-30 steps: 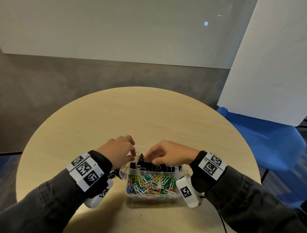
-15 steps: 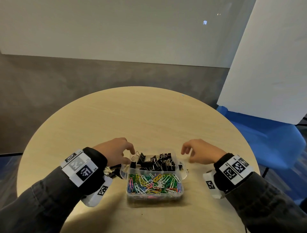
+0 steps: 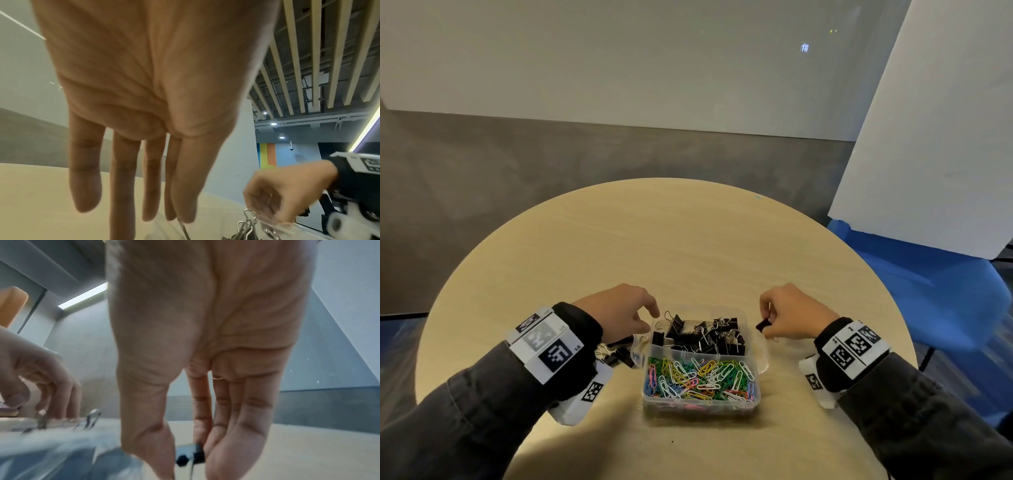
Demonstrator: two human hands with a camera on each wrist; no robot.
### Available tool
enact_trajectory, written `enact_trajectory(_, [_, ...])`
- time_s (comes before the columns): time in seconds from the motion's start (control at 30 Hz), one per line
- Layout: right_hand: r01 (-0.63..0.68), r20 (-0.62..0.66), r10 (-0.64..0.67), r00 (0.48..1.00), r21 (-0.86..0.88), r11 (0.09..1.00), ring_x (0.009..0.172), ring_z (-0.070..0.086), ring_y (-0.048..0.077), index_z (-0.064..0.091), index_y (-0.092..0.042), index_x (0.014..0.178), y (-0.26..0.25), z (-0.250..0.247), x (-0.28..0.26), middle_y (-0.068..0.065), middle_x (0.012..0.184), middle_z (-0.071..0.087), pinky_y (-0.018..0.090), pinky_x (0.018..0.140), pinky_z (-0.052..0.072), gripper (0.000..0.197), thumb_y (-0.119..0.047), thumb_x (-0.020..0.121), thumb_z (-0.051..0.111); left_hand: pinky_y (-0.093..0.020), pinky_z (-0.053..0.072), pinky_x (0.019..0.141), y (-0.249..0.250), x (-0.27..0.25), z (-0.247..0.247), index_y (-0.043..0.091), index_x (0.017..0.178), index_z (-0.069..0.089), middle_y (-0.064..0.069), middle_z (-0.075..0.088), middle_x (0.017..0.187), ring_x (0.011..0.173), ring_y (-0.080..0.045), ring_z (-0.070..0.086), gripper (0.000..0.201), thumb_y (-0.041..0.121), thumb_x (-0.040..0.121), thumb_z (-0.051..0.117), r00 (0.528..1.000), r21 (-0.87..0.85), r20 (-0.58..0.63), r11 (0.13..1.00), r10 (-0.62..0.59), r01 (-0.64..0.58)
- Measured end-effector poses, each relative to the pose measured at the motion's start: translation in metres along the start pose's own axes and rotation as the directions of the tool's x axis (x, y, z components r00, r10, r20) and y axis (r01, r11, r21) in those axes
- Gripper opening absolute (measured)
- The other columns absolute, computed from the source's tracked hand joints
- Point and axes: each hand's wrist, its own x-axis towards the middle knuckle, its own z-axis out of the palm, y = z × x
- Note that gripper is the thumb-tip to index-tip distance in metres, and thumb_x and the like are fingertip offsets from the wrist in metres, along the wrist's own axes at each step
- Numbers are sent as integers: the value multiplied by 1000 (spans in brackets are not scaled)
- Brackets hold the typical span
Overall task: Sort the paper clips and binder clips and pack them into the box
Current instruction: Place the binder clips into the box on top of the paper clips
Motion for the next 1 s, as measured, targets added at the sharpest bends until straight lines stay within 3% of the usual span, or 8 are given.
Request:
enact_trajectory(0.17, [152, -194, -120, 974, 156, 976, 62, 55, 13, 65, -15, 84, -30, -29, 5, -2, 70, 62, 25, 58, 45, 16, -18, 71, 72, -30, 44, 96, 5, 6, 11, 21, 132, 48, 1, 37, 137, 110, -16, 55, 36, 29, 96, 50, 1000, 52, 12, 999, -3, 3])
enact_trajectory(0.3, [310, -159, -275, 948, 283, 907, 59, 59, 2, 69, -23, 92, -66, -31, 7, -5, 76, 68, 14, 60, 48, 18, -16, 76, 70, -31, 41, 101, 4, 6, 11, 26, 136, 45, 2, 35, 138, 115, -16, 51, 39, 26, 97, 48, 999, 29, 39, 1000, 7, -8])
enact_trajectory(0.4, [363, -136, -337, 932, 305, 880, 61, 63, 3, 71, -22, 91, -85, -21, 15, -2, 78, 72, 14, 61, 49, 14, -17, 77, 71, -24, 36, 98, 2, 3, 4, 31, 132, 51, 3, 39, 136, 113, -12, 46, 37, 22, 97, 47, 998, 21, 36, 999, 47, -48])
enact_trajectory(0.57, [413, -186, -373, 909, 283, 866, 60, 59, 1, 70, -16, 89, -110, -8, 28, -3, 75, 69, 12, 59, 46, 17, -24, 76, 78, -26, 38, 99, -8, -1, -12, 26, 124, 60, 0, 46, 132, 114, -15, 50, 30, 22, 96, 48, 1000, 42, -11, 999, -10, 10])
enact_trajectory(0.63, [429, -210, -384, 899, 248, 869, 59, 56, 0, 69, -13, 86, -118, -9, 33, -3, 73, 66, 11, 57, 42, 16, -23, 77, 78, -27, 41, 97, -15, -4, -19, 25, 124, 60, -1, 49, 130, 108, -14, 54, 29, 25, 97, 48, 998, 39, -26, 998, -52, 53])
enact_trajectory(0.77, [448, -176, -421, 890, 160, 880, 57, 52, -3, 69, -10, 84, -131, -14, 43, -8, 68, 60, 9, 54, 36, 12, -18, 79, 77, -25, 41, 95, -28, -8, -29, 24, 129, 55, 1, 54, 131, 112, -14, 55, 33, 28, 96, 50, 992, 26, -24, 991, -128, 128])
enact_trajectory(0.9, [403, -28, -402, 915, 49, 914, 74, 63, 12, 71, -12, 97, -137, -9, 48, 1, 88, 70, 25, 67, 49, 21, -19, 79, 78, -23, 41, 90, -39, -9, -30, 23, 127, 55, 2, 54, 129, 101, -12, 53, 34, 27, 93, 58, 981, 16, -17, 981, -194, 194])
enact_trajectory(1.0, [359, -60, -358, 932, 6, 933, 75, 59, 10, 67, -15, 112, -131, -15, 43, 0, 99, 68, 26, 71, 48, 31, -18, 82, 74, -24, 41, 84, -43, -7, -24, 24, 123, 55, 1, 52, 128, 97, -12, 49, 40, 27, 85, 69, 973, 26, 13, 972, -232, 232])
